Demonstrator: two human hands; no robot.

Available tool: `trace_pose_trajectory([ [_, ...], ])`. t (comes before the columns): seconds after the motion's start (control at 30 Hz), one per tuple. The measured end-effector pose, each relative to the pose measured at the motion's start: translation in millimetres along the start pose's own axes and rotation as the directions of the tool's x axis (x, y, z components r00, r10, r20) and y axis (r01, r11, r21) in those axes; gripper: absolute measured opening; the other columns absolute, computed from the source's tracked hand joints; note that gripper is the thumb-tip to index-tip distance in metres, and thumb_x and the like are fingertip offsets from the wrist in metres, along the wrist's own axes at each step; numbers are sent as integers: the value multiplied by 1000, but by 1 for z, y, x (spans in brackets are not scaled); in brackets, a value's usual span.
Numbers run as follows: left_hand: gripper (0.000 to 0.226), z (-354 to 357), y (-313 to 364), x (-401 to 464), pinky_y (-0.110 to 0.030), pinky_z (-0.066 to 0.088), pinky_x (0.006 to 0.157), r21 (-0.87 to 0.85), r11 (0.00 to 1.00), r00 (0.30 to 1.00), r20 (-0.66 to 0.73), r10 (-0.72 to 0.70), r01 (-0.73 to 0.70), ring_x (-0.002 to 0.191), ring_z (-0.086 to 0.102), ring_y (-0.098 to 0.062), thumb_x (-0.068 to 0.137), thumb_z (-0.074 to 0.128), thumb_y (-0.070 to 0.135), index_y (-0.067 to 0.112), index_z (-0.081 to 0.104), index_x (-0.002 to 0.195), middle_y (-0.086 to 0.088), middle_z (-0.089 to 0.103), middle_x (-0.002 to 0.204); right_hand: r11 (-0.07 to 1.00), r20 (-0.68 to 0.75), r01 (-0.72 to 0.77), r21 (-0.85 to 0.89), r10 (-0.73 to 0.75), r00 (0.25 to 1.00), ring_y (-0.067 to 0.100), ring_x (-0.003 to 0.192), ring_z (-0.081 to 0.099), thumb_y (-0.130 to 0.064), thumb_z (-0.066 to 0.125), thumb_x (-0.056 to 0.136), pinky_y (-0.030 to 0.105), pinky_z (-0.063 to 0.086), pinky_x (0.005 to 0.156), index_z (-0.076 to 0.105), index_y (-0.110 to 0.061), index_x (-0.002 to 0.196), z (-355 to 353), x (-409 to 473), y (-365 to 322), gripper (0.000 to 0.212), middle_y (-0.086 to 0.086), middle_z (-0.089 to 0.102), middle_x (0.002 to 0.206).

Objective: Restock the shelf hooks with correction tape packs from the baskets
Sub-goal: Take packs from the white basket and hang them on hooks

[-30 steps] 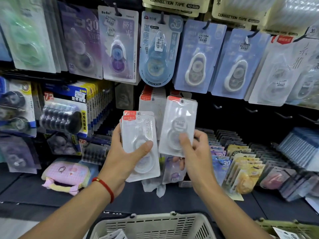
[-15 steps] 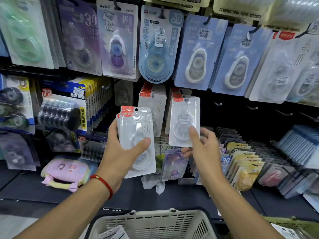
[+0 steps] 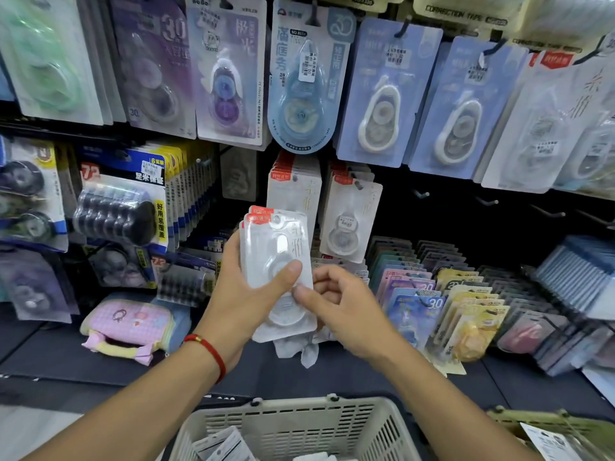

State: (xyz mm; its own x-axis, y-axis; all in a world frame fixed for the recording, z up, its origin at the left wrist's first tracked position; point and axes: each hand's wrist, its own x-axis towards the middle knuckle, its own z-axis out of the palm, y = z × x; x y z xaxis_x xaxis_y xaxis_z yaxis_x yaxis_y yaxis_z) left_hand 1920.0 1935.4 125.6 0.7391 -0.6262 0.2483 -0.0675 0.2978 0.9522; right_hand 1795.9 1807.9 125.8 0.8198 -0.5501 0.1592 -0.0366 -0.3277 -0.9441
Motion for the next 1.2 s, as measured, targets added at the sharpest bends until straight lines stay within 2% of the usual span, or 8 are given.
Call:
trace_pose_trajectory([
  [0.1, 77, -3, 2, -1, -30, 63, 86, -77, 996, 994, 107, -29, 37, 118, 72, -12, 74, 95, 31, 51, 51, 134, 16, 72, 128, 991, -33, -27, 128, 31, 999, 12, 86, 78, -48, 73, 88, 20, 57, 63, 67, -22, 112, -5, 0, -1, 36, -2, 81, 96],
  [0.27, 98, -8, 2, -4, -41, 57, 104, -112, 983, 941, 323, -104, 147, 128, 67, -24, 72, 93, 15, 50, 43, 148, 0, 68, 141, 990, -328, 34, 138, 13, 945, 19, 63, 73, -48, 61, 89, 28, 50, 42, 58, -25, 111, -16, 0, -3, 32, 4, 75, 98],
  [0.47, 91, -9, 5, -2, -48, 53, 110, -60, 992, 979, 181, -99, 111, 125, 68, -18, 83, 80, -3, 49, 43, 149, 8, 70, 136, 984, -481, 138, 111, -68, 874, 16, 48, 59, -39, 56, 108, 23, 43, 41, 48, -26, 120, -34, 2, -6, 19, 13, 69, 106],
  [0.73, 92, -12, 3, 0, -41, 58, 103, -12, 994, 987, 121, -105, 107, 121, 70, -14, 80, 84, 0, 58, 46, 140, 13, 72, 130, 966, -478, 163, 202, -48, 877, 19, 43, 57, -43, 66, 101, 27, 42, 38, 57, -22, 121, -36, 3, -13, 30, 3, 75, 85],
  [0.93, 96, -13, 0, 1, -50, 51, 111, -19, 994, 988, 110, -109, 112, 125, 68, -17, 82, 82, -5, 57, 43, 145, 8, 70, 137, 979, -462, 109, 170, -19, 887, 24, 49, 67, -51, 65, 99, 29, 51, 45, 57, -19, 122, -37, 7, -6, 40, 5, 77, 82],
  [1.0, 99, -14, -1, 1, -50, 49, 112, -10, 994, 989, 106, -103, 105, 127, 67, -16, 79, 88, 0, 58, 42, 145, 10, 68, 138, 995, -436, -84, 61, 102, 894, 26, 66, 76, -52, 56, 104, 36, 60, 61, 55, -19, 123, -42, 12, 4, 38, 3, 76, 93],
  [1.07, 99, -14, 0, 1, -50, 49, 113, 7, 995, 991, 92, -96, 95, 128, 65, -16, 74, 89, 7, 61, 42, 142, 12, 67, 140, 901, -449, -277, -335, 106, 887, 28, 96, 72, -43, 53, 107, 39, 53, 81, 50, -15, 136, -48, 14, 21, 41, 8, 70, 118],
  [1.2, 99, -17, -2, 1, -52, 49, 112, 31, 996, 994, 68, -85, 83, 129, 64, -18, 82, 84, -3, 54, 39, 148, 10, 66, 141, 603, -266, -12, -798, -333, 905, 32, 116, 59, -8, 61, 96, 37, 45, 83, 50, -13, 144, -44, 18, 31, 50, 7, 45, 149],
])
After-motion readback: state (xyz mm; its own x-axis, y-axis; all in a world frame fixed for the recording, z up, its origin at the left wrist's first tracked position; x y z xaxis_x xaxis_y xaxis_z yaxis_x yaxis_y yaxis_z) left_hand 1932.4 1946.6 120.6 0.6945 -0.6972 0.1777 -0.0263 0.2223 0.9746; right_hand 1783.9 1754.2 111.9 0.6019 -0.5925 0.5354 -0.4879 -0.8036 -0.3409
